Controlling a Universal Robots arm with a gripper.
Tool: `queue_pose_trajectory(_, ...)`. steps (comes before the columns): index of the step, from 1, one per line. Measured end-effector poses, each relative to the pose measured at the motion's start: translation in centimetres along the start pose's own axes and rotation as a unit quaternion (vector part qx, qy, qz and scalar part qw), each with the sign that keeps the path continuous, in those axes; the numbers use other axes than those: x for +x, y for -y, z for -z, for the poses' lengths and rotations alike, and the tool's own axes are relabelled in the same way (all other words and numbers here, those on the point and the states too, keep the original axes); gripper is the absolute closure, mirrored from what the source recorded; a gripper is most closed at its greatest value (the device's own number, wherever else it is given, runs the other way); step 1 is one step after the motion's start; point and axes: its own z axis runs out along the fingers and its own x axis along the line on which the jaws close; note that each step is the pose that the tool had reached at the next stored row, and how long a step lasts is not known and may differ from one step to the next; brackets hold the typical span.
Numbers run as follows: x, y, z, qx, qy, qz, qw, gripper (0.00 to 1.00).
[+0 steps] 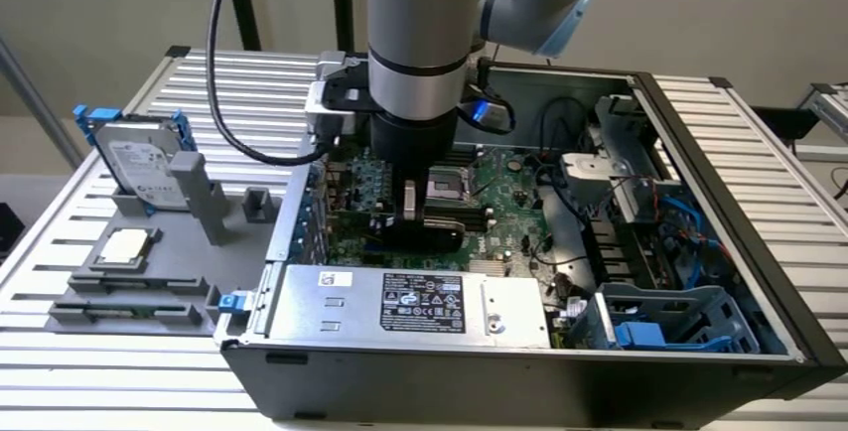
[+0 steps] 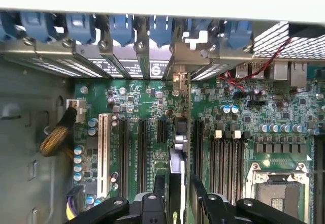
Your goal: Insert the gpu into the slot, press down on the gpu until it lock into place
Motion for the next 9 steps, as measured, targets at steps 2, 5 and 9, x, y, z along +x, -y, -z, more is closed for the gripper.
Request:
queue_pose_trajectory(2,-0.1,0.0,0.93,-0.0002,-0.0002,0.0,1.0,0.67)
queue_pose_trajectory(5,-0.1,0.0,2.3,-0.0002,0.0,0.0,1.0,0.67)
queue_pose_trajectory(9,-0.3,0.0,4.09,-0.0002,-0.0001,0.0,1.0,0.67)
